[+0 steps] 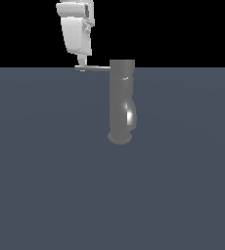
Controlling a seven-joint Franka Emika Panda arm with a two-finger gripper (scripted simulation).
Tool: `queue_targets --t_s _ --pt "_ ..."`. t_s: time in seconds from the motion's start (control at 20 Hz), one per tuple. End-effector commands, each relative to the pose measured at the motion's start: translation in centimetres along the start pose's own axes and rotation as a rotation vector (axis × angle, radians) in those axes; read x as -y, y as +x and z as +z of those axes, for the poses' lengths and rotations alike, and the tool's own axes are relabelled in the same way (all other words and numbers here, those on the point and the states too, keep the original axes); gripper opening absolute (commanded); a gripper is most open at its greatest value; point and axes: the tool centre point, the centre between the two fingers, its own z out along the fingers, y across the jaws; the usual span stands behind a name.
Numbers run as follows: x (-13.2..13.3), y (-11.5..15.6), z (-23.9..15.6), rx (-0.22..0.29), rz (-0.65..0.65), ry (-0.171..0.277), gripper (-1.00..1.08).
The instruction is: Turn on the faucet by rotating a designated handle.
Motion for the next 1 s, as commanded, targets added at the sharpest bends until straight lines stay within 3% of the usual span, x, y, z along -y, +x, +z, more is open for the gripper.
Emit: queue_targets --t_s 0.0,0.95 --pt "-0.8 0.2 0.0 -0.001 0.002 -0.004 -1.0" --pt "-5.6 0.5 0.0 -0.001 0.002 -0.004 -1.0"
